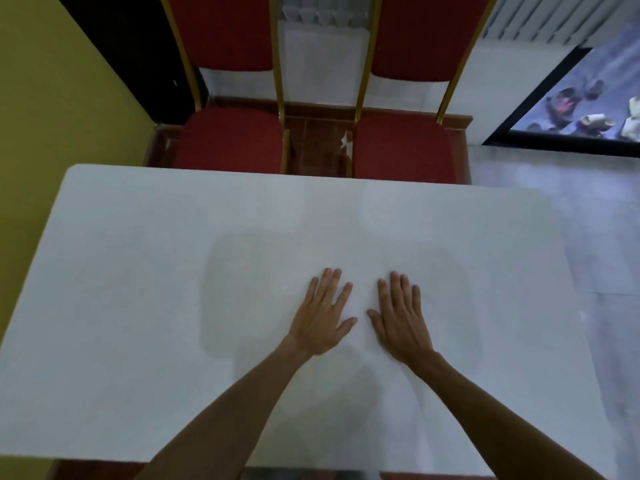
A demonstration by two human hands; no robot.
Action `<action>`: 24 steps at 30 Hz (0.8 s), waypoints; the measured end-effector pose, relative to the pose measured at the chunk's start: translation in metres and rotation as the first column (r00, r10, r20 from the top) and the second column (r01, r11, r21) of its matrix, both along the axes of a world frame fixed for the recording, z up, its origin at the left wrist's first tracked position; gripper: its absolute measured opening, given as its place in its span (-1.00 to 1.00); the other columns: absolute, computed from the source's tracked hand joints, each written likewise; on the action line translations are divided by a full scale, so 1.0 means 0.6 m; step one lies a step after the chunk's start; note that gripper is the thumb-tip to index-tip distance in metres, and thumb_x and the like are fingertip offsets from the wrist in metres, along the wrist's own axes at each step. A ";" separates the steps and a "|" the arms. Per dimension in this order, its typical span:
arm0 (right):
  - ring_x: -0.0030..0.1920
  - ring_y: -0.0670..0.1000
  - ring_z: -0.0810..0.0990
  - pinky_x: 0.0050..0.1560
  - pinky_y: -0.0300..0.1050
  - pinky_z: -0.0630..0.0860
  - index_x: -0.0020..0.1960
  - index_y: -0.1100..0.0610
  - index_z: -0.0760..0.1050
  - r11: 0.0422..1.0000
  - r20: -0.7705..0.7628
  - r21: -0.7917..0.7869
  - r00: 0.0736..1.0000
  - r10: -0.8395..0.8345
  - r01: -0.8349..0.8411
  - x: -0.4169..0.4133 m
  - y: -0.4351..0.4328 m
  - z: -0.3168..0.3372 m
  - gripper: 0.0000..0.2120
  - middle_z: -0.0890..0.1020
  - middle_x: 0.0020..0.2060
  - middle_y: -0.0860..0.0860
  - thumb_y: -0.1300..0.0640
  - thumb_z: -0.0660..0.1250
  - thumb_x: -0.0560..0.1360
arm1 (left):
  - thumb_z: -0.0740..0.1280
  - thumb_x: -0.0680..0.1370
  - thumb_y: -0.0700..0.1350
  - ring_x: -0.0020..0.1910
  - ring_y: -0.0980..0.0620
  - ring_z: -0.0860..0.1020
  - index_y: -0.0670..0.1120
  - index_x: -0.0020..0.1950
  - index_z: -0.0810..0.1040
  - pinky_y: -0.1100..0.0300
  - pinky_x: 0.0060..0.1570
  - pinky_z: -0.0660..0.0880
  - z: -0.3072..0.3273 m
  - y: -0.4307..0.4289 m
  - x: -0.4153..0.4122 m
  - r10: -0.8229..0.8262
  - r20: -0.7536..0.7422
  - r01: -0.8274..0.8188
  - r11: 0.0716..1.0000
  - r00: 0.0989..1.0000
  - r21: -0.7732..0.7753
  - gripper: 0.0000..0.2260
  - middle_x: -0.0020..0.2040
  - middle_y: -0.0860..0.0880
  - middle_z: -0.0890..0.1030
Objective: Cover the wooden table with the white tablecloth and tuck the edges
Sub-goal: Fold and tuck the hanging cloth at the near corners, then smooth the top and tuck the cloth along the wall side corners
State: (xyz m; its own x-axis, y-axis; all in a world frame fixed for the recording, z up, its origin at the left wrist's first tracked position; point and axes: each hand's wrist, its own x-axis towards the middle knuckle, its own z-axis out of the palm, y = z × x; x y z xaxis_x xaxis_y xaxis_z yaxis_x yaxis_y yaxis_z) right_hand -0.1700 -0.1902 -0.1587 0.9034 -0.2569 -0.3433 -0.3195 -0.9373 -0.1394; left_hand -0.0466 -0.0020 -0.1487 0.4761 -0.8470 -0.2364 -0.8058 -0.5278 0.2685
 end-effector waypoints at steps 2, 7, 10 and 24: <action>0.64 0.27 -0.12 0.62 0.25 -0.16 0.65 0.23 -0.01 1.000 0.030 -0.010 1.000 -0.002 0.002 0.069 -0.018 -0.004 -0.29 -0.06 0.64 0.25 -0.23 -0.14 0.68 | 0.02 0.65 0.26 0.61 -0.28 0.02 -0.16 0.60 0.22 -0.25 0.54 0.08 -0.008 -0.007 0.072 0.005 0.019 -0.004 1.000 1.000 -0.012 -0.34 0.62 -0.28 0.07; 0.64 0.19 -0.20 0.62 0.17 -0.21 0.66 0.22 -0.13 0.998 0.087 -0.027 0.995 0.055 -0.053 0.248 -0.042 -0.009 -0.28 -0.13 0.65 0.18 -0.23 -0.13 0.68 | -0.05 0.65 0.26 0.63 -0.22 -0.02 -0.13 0.63 0.12 -0.21 0.56 0.04 -0.015 -0.027 0.229 0.048 0.021 -0.047 0.998 0.999 -0.037 -0.33 0.64 -0.22 0.03; 0.65 0.17 -0.18 0.63 0.21 -0.13 0.66 0.24 -0.11 0.993 0.102 -0.033 0.988 0.116 -0.113 0.336 -0.038 -0.014 -0.28 -0.10 0.65 0.17 -0.22 -0.14 0.69 | -0.09 0.66 0.23 0.63 -0.20 -0.04 -0.11 0.64 0.10 -0.19 0.58 -0.02 -0.016 -0.038 0.289 0.095 0.041 -0.092 0.994 0.995 -0.064 -0.36 0.65 -0.19 0.03; 0.65 0.12 -0.18 0.62 0.25 -0.08 0.66 0.21 -0.13 0.997 0.189 -0.040 0.979 0.078 -0.071 0.415 -0.006 -0.034 -0.32 -0.10 0.66 0.14 -0.16 -0.12 0.69 | -0.05 0.67 0.23 0.64 -0.14 -0.08 0.02 0.65 0.06 -0.21 0.55 0.05 -0.037 0.248 0.502 0.267 0.164 -0.268 0.963 0.950 -0.021 -0.42 0.66 -0.12 0.00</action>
